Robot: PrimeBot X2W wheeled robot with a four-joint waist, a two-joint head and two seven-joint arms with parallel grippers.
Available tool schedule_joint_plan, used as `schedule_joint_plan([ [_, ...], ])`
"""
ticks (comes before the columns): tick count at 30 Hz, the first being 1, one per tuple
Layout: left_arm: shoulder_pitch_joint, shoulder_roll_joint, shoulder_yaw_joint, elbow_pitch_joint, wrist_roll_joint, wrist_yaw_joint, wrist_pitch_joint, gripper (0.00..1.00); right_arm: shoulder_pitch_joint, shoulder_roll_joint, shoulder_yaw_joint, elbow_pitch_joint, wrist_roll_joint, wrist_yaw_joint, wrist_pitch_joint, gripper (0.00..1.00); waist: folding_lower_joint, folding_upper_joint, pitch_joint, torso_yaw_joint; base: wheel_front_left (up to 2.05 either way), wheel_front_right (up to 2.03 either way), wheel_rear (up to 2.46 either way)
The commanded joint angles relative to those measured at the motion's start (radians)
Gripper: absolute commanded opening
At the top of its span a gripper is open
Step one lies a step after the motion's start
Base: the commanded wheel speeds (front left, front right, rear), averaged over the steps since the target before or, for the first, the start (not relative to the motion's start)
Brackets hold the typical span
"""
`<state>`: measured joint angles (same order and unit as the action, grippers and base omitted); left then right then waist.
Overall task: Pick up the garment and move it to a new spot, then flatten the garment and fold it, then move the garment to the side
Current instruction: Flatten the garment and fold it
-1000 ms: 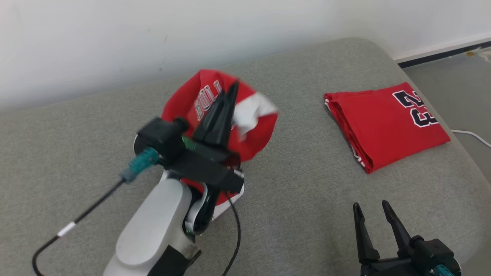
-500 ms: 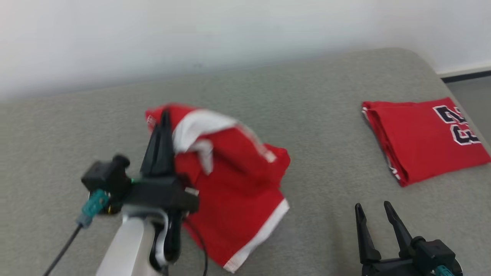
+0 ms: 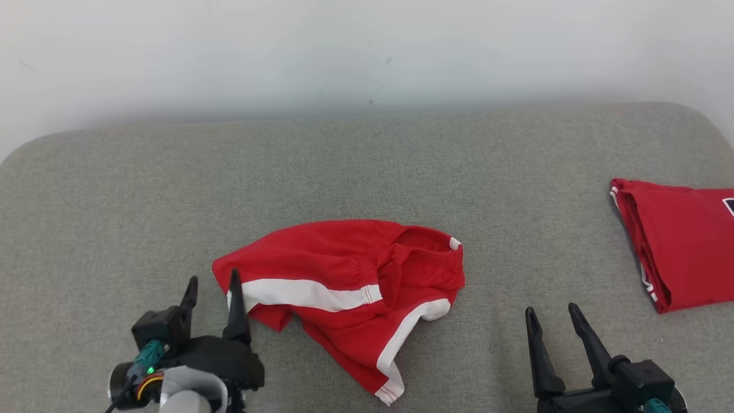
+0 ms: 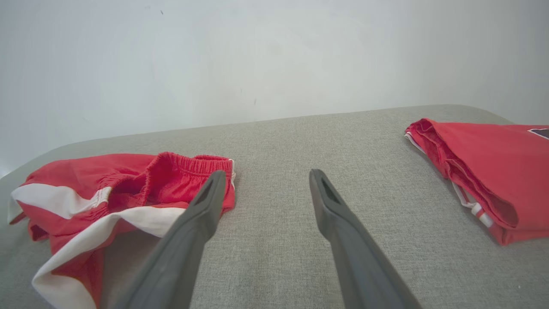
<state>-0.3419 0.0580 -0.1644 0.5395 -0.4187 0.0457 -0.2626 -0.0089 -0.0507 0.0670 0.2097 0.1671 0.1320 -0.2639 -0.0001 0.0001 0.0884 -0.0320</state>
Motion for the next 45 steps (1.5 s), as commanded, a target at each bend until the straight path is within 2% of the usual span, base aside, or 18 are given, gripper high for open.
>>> schedule_joint_plan([
  [1,0.019,0.017,0.009,0.015,0.014,-0.001,-0.002,1.00,0.012,0.000,0.002,0.003,-0.002,-0.003,0.000,1.00,0.0001,-0.0001,-0.011,0.009,0.00,0.00,0.00],
  [8,0.066,0.052,-0.015,0.018,0.037,-0.032,0.011,1.00,0.022,0.001,-0.001,0.006,0.000,-0.003,0.000,1.00,0.0001,-0.0001,-0.026,0.004,0.00,0.00,0.00],
  [12,0.078,0.073,-0.051,-0.022,0.055,-0.052,0.072,1.00,0.027,0.001,-0.003,0.008,0.002,-0.003,0.000,1.00,0.0001,-0.0001,-0.037,0.000,0.00,0.00,0.00],
  [16,0.056,0.081,-0.112,-0.110,0.081,-0.068,0.184,1.00,0.034,0.001,0.000,0.009,0.006,-0.003,0.000,1.00,0.0001,-0.0001,-0.046,-0.006,0.00,0.00,0.00],
  [17,0.043,0.073,-0.146,-0.157,0.086,-0.077,0.265,1.00,0.034,0.000,0.003,0.009,0.007,-0.003,0.000,1.00,0.0001,-0.0001,-0.049,-0.011,0.00,0.00,0.00],
  [22,0.003,0.043,-0.223,-0.240,0.076,-0.083,0.474,1.00,0.031,0.000,0.013,0.009,0.012,-0.003,0.000,1.00,0.0001,-0.0001,-0.049,-0.039,0.00,0.00,0.00],
  [28,-0.044,0.020,-0.273,-0.202,0.082,-0.032,0.650,1.00,0.017,0.000,0.018,0.007,0.018,-0.003,0.000,1.00,0.0001,-0.0001,-0.028,-0.092,0.00,0.00,0.00],
  [33,-0.088,0.017,-0.286,-0.151,0.123,0.043,0.717,1.00,0.009,0.001,0.020,0.004,0.029,-0.003,0.000,1.00,0.0001,-0.0001,-0.005,-0.136,0.00,0.00,0.00],
  [36,-0.112,0.020,-0.295,-0.123,0.146,0.069,0.738,1.00,0.004,0.000,0.021,0.002,0.037,-0.003,0.000,1.00,0.0001,-0.0001,0.006,-0.157,0.00,0.00,0.00],
  [40,-0.120,0.027,-0.307,-0.101,0.163,0.084,0.755,1.00,0.002,0.001,0.016,-0.001,0.047,-0.003,0.000,1.00,0.0001,-0.0001,0.014,-0.171,0.00,0.00,0.00],
  [45,-0.137,0.022,-0.332,-0.109,0.167,0.070,0.760,1.00,-0.001,0.001,0.013,-0.003,0.052,-0.003,0.000,1.00,0.0001,-0.0001,0.018,-0.169,0.00,0.00,0.00],
])
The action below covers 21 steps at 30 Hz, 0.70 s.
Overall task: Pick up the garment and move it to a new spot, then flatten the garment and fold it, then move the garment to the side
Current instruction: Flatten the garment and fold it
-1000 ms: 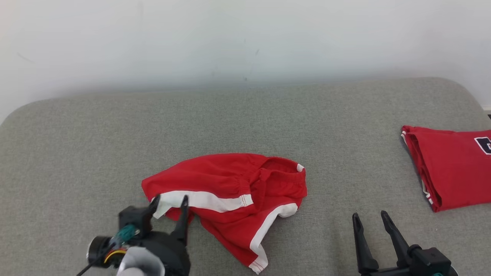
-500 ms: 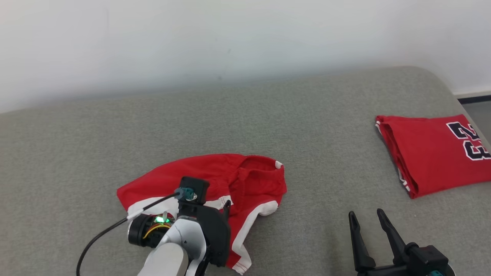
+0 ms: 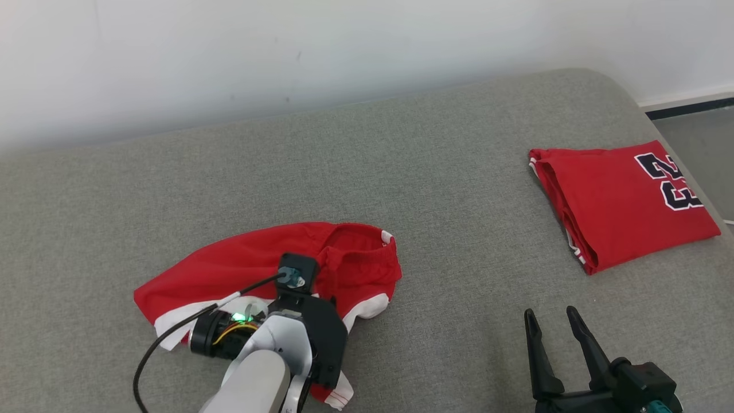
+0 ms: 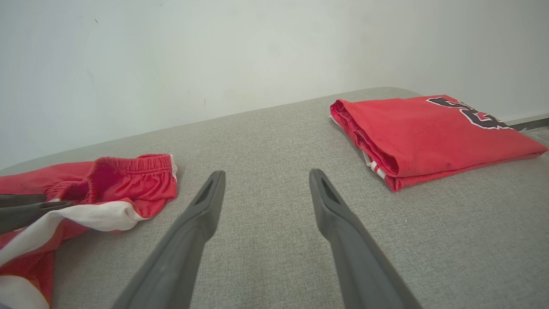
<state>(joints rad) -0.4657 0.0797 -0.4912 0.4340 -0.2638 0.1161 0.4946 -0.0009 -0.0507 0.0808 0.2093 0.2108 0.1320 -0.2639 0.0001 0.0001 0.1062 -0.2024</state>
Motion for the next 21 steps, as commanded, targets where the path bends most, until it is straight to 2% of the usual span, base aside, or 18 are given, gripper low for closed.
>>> schedule_joint_plan([
  [1,-0.017,-0.001,-0.009,-0.002,0.012,-0.001,0.004,1.00,-0.011,0.001,0.002,-0.002,0.010,-0.003,0.000,1.00,-0.0001,-0.0001,0.001,0.002,0.00,0.00,0.00],
  [11,-0.034,0.028,-0.050,0.055,0.071,0.035,0.049,0.99,-0.013,0.001,0.007,0.000,0.013,-0.003,0.000,1.00,-0.0001,-0.0001,0.001,0.004,0.00,0.00,0.00],
  [12,-0.033,0.034,-0.054,0.062,0.072,0.038,0.056,0.76,-0.012,0.000,0.005,0.000,0.014,-0.003,0.000,1.00,-0.0001,-0.0001,0.001,0.005,0.00,0.00,0.00],
  [14,-0.030,0.040,-0.057,0.067,0.069,0.035,0.057,0.00,-0.010,0.001,0.002,-0.001,0.015,-0.003,0.000,1.00,-0.0001,-0.0001,0.001,0.006,0.00,0.00,0.00],
  [18,-0.033,0.045,-0.052,0.060,0.059,0.036,0.024,0.00,-0.009,0.001,0.000,-0.005,0.015,-0.003,0.000,1.00,-0.0001,-0.0001,0.002,0.013,0.00,0.00,0.00],
  [21,-0.054,0.032,-0.032,0.031,0.043,0.035,-0.049,0.00,-0.008,0.001,0.000,-0.006,0.015,-0.003,0.000,1.00,-0.0001,-0.0001,0.002,0.019,0.00,0.00,0.00],
])
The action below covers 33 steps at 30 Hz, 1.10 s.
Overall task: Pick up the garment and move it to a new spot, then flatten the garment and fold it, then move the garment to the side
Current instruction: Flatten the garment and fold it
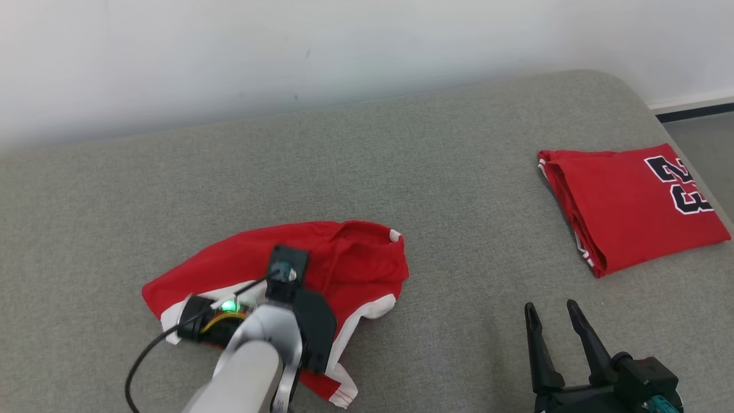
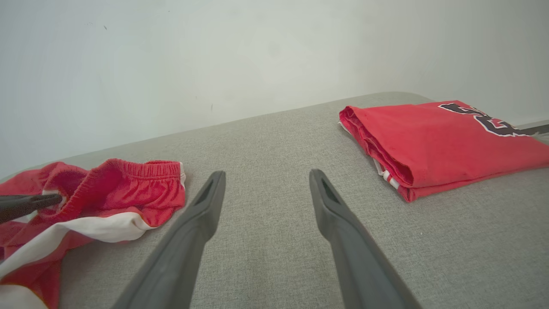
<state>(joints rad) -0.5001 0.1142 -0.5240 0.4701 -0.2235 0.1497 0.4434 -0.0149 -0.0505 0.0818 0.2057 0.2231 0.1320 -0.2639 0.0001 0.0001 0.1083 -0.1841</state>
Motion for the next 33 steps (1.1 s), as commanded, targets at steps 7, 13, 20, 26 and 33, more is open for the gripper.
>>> schedule_joint_plan([
  [7,-0.122,-0.054,0.033,-0.100,-0.106,-0.053,-0.234,0.00,-0.006,0.000,0.006,0.003,0.001,-0.003,0.000,1.00,-0.0001,-0.0001,-0.002,0.006,0.00,0.00,0.00],
  [13,-0.263,-0.065,-0.042,-0.157,-0.227,-0.111,-0.418,0.00,-0.009,0.001,0.024,0.014,-0.001,-0.003,0.000,1.00,-0.0001,-0.0001,-0.013,-0.007,0.00,0.00,0.00],
  [20,-0.417,-0.062,-0.148,-0.248,-0.478,-0.034,-0.660,0.00,-0.014,0.000,0.035,0.018,-0.004,-0.003,0.000,1.00,-0.0001,-0.0001,-0.009,-0.019,0.00,0.00,0.00],
  [26,-0.376,-0.057,-0.168,-0.164,-0.514,0.029,-0.700,0.00,-0.003,0.001,0.012,0.012,-0.019,-0.003,0.000,1.00,-0.0001,-0.0001,0.009,0.026,0.00,0.00,0.00],
  [33,-0.225,0.028,-0.136,0.005,-0.511,0.064,-0.707,0.00,-0.013,0.000,0.017,0.011,-0.034,-0.003,0.000,1.00,-0.0001,-0.0001,0.024,0.086,0.00,0.00,0.00],
])
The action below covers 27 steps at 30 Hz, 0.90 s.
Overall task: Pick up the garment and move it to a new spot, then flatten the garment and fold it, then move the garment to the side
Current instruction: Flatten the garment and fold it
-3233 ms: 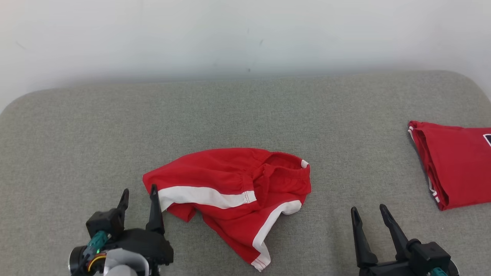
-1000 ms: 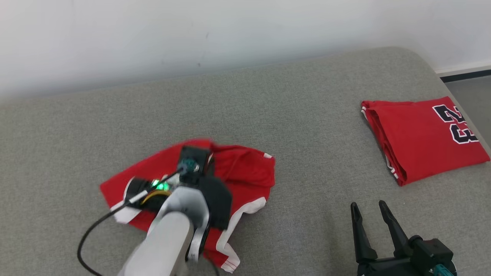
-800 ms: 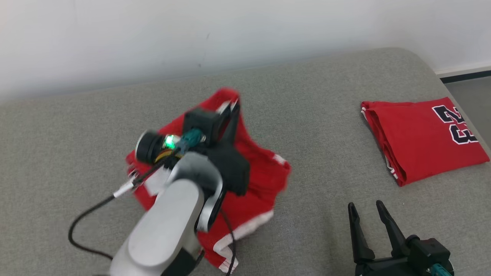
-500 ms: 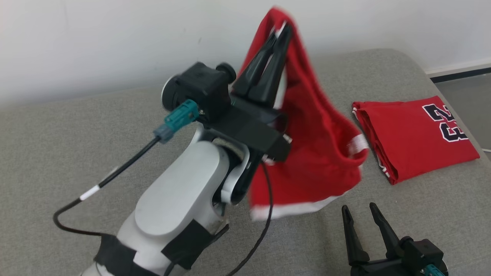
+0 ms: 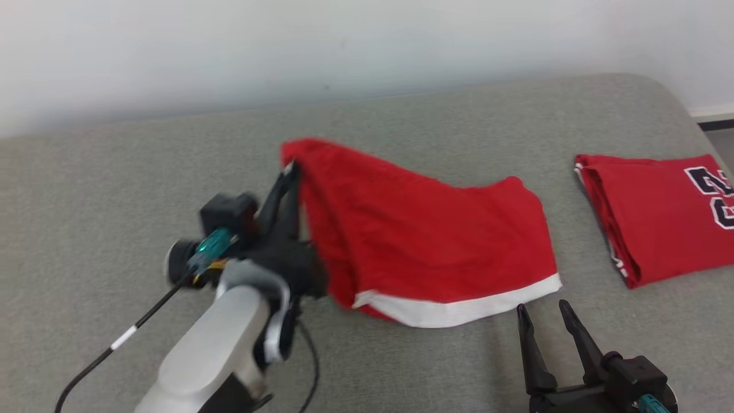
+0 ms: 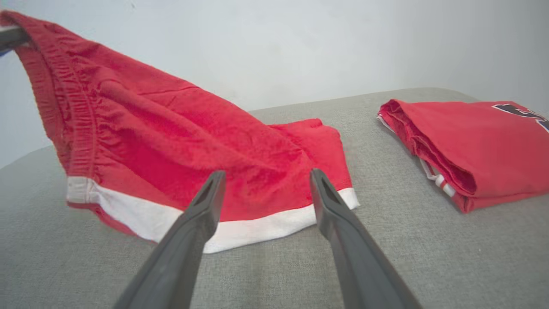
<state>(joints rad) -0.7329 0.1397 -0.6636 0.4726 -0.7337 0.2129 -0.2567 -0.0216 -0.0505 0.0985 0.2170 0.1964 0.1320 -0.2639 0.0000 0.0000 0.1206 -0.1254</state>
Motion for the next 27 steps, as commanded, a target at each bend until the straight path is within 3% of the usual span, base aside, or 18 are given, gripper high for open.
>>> schedule_joint_plan([
  [1,0.029,0.012,0.012,0.028,-0.007,0.004,-0.007,0.00,-0.007,0.000,-0.002,-0.002,-0.009,-0.003,0.000,1.00,0.0000,0.0000,0.017,0.038,0.00,0.00,0.00],
  [9,0.054,0.055,0.096,0.185,0.010,-0.007,-0.010,0.00,-0.029,0.000,0.010,-0.005,-0.028,-0.003,0.000,1.00,0.0000,0.0000,0.051,0.068,0.00,0.00,0.00],
  [16,-0.012,0.099,0.179,0.244,0.141,0.003,-0.008,0.00,-0.043,0.000,0.031,0.000,-0.033,-0.003,0.000,1.00,0.0000,0.0000,0.077,0.015,0.00,0.00,0.00],
  [25,-0.062,0.121,0.214,0.374,0.190,-0.019,-0.008,0.00,-0.046,0.000,0.021,-0.006,-0.040,-0.003,0.000,1.00,0.0000,0.0000,0.101,-0.038,0.00,0.00,0.00],
  [26,-0.063,0.117,0.211,0.398,0.189,-0.027,-0.008,0.43,-0.045,0.000,0.020,-0.006,-0.040,-0.003,0.000,1.00,0.0000,0.0000,0.101,-0.040,0.00,0.00,0.00],
  [27,-0.067,0.111,0.206,0.418,0.186,-0.035,-0.004,1.00,-0.044,0.000,0.019,-0.006,-0.039,-0.003,0.000,1.00,0.0000,0.0000,0.102,-0.040,0.00,0.00,0.00],
])
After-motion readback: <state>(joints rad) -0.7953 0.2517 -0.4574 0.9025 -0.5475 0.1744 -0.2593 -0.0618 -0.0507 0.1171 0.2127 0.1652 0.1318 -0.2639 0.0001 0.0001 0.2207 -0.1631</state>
